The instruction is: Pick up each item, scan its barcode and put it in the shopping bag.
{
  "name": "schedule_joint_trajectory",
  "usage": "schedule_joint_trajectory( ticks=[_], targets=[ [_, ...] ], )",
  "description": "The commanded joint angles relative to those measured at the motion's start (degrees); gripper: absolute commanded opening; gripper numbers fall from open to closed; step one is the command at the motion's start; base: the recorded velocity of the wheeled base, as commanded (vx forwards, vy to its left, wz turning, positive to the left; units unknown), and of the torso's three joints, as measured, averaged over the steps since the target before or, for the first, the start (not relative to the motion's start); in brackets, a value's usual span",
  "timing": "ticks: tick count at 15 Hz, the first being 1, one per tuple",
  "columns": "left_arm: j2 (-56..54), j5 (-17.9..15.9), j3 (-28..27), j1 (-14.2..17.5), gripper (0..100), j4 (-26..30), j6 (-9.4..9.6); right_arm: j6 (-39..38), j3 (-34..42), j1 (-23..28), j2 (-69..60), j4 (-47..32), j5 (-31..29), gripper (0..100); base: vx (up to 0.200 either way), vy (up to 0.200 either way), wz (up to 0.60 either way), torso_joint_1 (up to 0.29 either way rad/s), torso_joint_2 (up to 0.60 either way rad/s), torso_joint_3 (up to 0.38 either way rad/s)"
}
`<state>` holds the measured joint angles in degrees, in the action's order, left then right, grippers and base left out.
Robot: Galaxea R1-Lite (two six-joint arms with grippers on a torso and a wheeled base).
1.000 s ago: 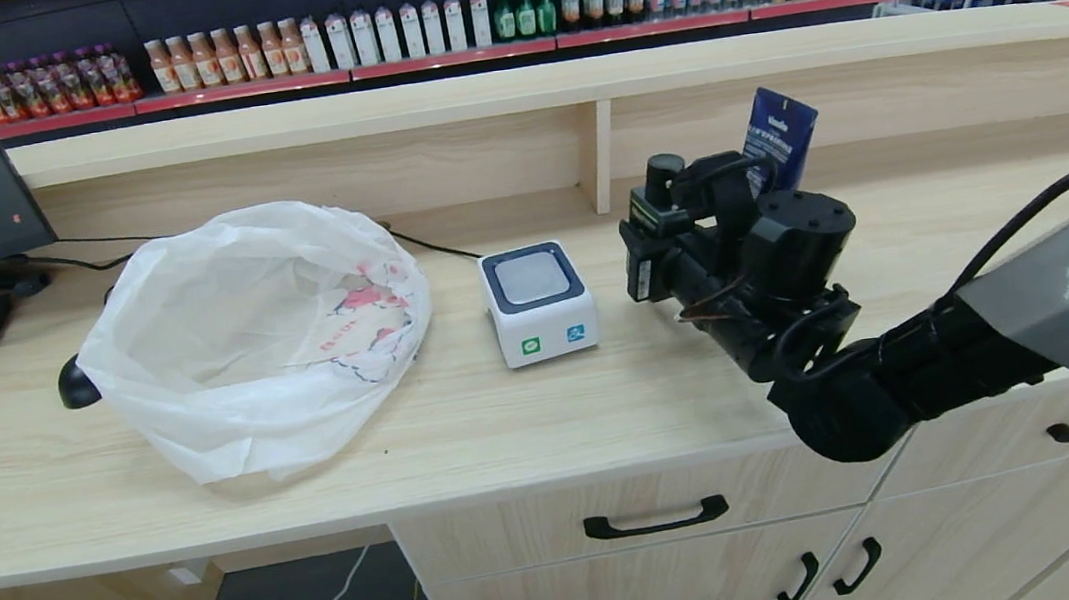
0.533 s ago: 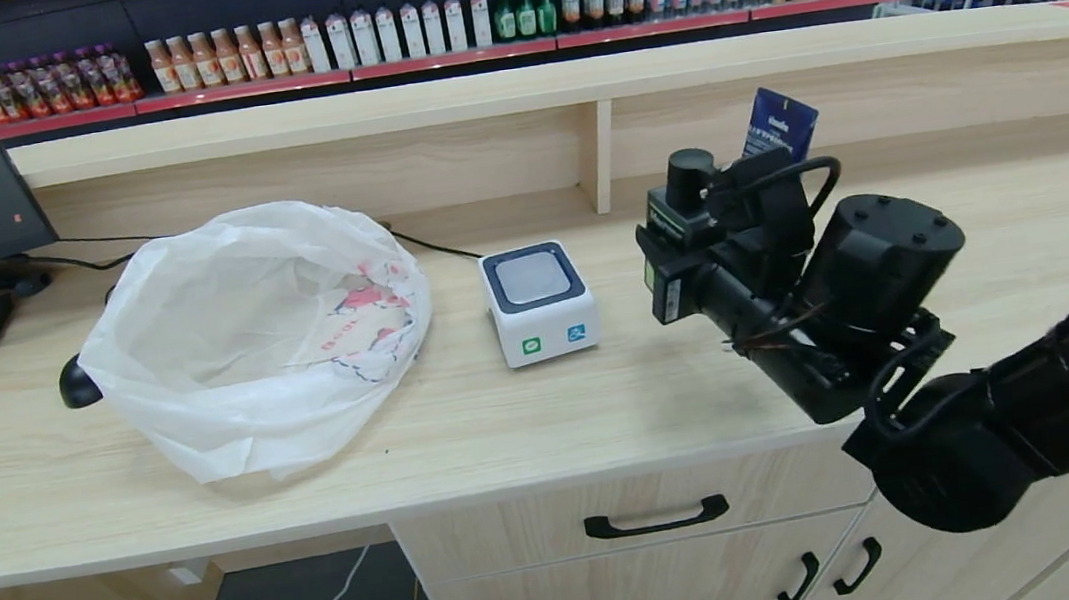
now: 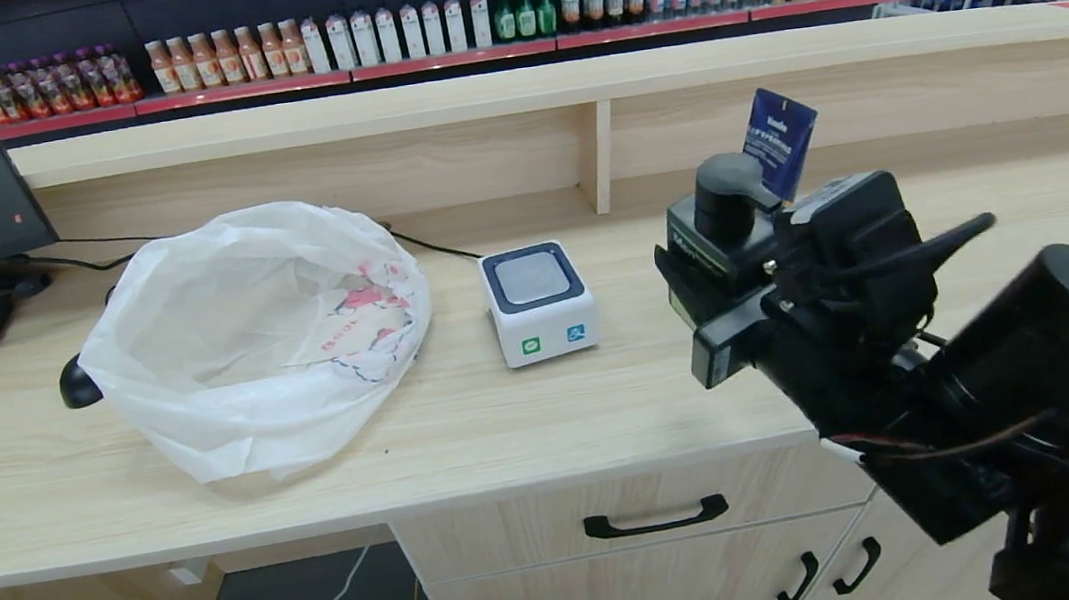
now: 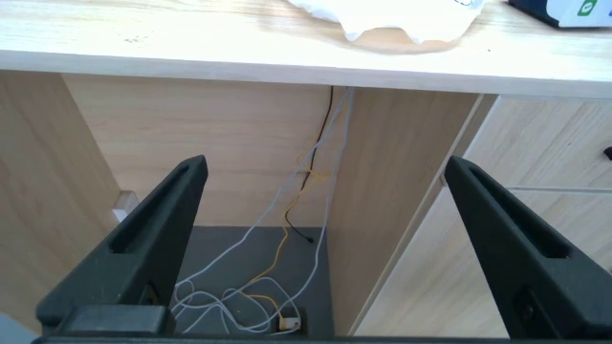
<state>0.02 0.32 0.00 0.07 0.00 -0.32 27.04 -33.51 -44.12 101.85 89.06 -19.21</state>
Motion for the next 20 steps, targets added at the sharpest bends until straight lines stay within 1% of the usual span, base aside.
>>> schedule_joint_trajectory(
  ticks=[1, 3, 4, 5, 7, 10, 15, 18, 20],
  targets=[
    [-0.02, 0.03, 0.0, 0.01, 100, 0.0, -0.03, 3.81, 4.42, -3.08, -1.04, 0.94, 0.05, 0, 0.0, 0.0, 0.0, 0.0, 0.0, 0.0],
    [-0.02, 0.03, 0.0, 0.01, 100, 0.0, -0.03, 8.82, 6.97, -7.65, -2.62, 0.94, -0.04, 0, 0.0, 0.0, 0.0, 0.0, 0.0, 0.0],
    [-0.02, 0.03, 0.0, 0.01, 100, 0.0, -0.03, 10.14, 7.06, -8.7, -2.62, 0.94, -0.04, 0, 0.0, 0.0, 0.0, 0.0, 0.0, 0.0],
    [-0.02, 0.03, 0.0, 0.01, 100, 0.0, -0.03, 12.42, 6.79, -11.17, -2.54, 0.94, -0.04, 0, 0.0, 0.0, 0.0, 0.0, 0.0, 0.0],
    [-0.02, 0.03, 0.0, 0.01, 100, 0.0, -0.03, 15.24, 6.79, -12.22, -2.89, 0.94, 0.05, 0, 0.0, 0.0, 0.0, 0.0, 0.0, 0.0],
    [-0.02, 0.03, 0.0, 0.01, 100, 0.0, -0.03, 21.39, 7.32, -17.41, -2.8, 0.94, 0.05, 0, 0.0, 0.0, 0.0, 0.0, 0.0, 0.0],
    [-0.02, 0.03, 0.0, 0.01, 100, 0.0, -0.03, 30.88, 5.65, -23.47, -1.92, 0.94, -0.04, 0, 0.0, 0.0, 0.0, 0.0, 0.0, 0.0],
    [-0.02, 0.03, 0.0, 0.01, 100, 0.0, -0.03, 35.19, 6.0, -24.52, -1.83, 0.94, -0.04, 0, 0.0, 0.0, 0.0, 0.0, 0.0, 0.0],
    [-0.02, 0.03, 0.0, 0.01, 100, 0.0, -0.03, 36.07, 6.53, -24.52, -1.57, 0.94, -0.04, 0, 0.0, 0.0, 0.0, 0.0, 0.0, 0.0]
  ],
)
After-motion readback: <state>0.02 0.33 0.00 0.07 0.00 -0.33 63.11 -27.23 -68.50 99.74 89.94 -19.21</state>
